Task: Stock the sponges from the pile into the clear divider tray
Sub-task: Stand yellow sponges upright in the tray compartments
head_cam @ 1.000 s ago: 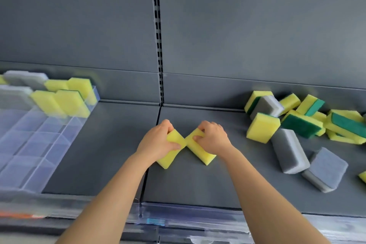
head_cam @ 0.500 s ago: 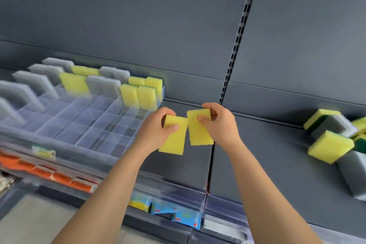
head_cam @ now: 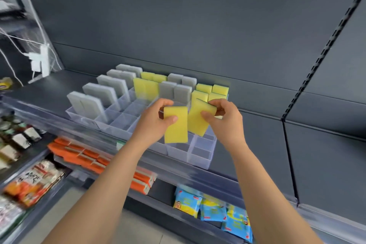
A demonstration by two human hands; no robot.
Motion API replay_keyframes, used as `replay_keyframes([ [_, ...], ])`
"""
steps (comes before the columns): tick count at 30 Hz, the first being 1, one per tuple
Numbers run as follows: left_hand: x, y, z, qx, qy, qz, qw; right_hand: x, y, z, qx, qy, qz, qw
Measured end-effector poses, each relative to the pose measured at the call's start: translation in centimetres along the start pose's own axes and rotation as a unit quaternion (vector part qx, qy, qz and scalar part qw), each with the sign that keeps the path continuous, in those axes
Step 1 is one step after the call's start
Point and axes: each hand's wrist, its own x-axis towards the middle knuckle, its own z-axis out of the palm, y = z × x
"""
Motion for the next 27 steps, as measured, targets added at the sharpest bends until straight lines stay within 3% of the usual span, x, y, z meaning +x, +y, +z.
replay_keyframes([
  [8,2.8,-4.9,-5.8,0.004,0.042,-0.008,0.999,2.7,-2.8,7.5,0.008,0.002,-0.031,0.999],
  [20,12.1,-9.4,-10.6,0.120,0.116,0.023,0.986,10.8,-2.7,17.8,0.038,0.006,-0.035,0.999],
  [27,16.0,-11.9,-12.0,0.146,0.094,0.028,0.984,12.8,-2.2,21.1,-0.012,-0.001,-0.035,0.999],
])
